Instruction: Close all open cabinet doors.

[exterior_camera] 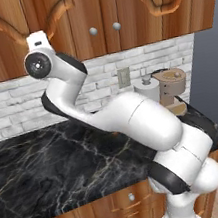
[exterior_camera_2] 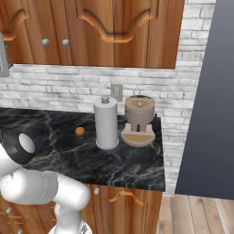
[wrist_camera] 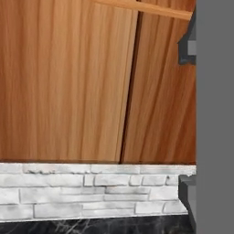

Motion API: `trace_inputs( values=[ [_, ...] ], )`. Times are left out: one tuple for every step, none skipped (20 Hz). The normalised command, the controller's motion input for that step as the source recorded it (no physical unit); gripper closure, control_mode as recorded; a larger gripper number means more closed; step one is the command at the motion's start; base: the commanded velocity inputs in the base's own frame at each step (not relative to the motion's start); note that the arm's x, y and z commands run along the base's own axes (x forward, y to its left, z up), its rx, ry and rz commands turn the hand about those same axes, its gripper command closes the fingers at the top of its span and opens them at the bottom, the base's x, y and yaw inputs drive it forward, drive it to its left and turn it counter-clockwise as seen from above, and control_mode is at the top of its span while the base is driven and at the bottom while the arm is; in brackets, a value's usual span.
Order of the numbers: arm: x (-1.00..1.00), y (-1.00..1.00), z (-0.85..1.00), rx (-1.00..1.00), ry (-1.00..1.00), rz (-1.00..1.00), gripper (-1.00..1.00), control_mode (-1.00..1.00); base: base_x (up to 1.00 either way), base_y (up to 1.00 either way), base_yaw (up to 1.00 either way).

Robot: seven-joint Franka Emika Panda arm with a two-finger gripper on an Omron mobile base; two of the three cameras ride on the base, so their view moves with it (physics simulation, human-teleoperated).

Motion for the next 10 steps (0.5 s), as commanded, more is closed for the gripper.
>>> trace_inputs(
  values=[
    [0.82,-0.26,-0.12,0.00,0.00,0.00,-1.00,-1.00,0.00,0.00,0.00],
    [0.80,-0.27,-0.09,0.00,0.00,0.00,-1.00,-1.00,0.00,0.00,0.00],
    [0.80,-0.27,-0.14,0.00,0.00,0.00,-1.00,-1.00,0.00,0.00,0.00],
    [0.80,-0.24,-0.11,0.00,0.00,0.00,-1.00,-1.00,0.00,0.00,0.00],
    [0.81,-0.18,-0.09,0.00,0.00,0.00,-1.00,-1.00,0.00,0.00,0.00],
    [0.67,-0.29,0.00,0.00,0.02,0.00,-1.00,-1.00,0.00,0.00,0.00],
    [0.68,-0.34,0.00,0.00,0.05,0.00,-1.00,-1.00,0.00,0.00,0.00],
    [0.68,-0.29,0.00,0.00,0.06,0.00,-1.00,-1.00,0.00,0.00,0.00],
    [0.56,-0.26,0.00,0.00,0.05,0.00,-1.00,-1.00,0.00,0.00,0.00],
    [0.36,-0.26,0.00,0.00,0.03,0.00,-1.00,-1.00,0.00,0.00,0.00]
  ],
)
